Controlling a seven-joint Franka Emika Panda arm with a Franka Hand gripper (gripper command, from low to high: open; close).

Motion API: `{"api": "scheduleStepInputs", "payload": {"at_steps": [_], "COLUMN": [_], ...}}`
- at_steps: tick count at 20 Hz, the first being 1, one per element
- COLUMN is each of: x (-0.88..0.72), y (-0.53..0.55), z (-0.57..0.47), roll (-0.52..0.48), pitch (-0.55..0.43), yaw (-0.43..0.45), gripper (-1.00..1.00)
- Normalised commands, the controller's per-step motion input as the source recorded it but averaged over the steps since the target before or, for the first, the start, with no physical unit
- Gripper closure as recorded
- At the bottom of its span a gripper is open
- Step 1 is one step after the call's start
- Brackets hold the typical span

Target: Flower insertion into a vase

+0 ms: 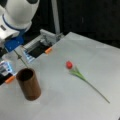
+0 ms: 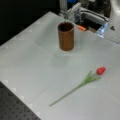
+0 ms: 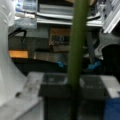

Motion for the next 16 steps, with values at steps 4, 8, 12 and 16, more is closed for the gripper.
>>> {"api": "scheduleStepInputs", "payload": {"at_steps": [4,8,12,16], "x": [0.30,0.24,0.20,0.18], "y": [-0.14,-0.16,-0.13,-0.11], "z": [0.07,0.06,0.05,0.06], "roll": [-0.124,-0.113,-0.111,-0.128], "pitch": [0.363,0.298,0.257,0.258], "yaw": [-0.083,-0.114,-0.132,-0.128], "gripper": [1.00,1.00,1.00,1.00]}}
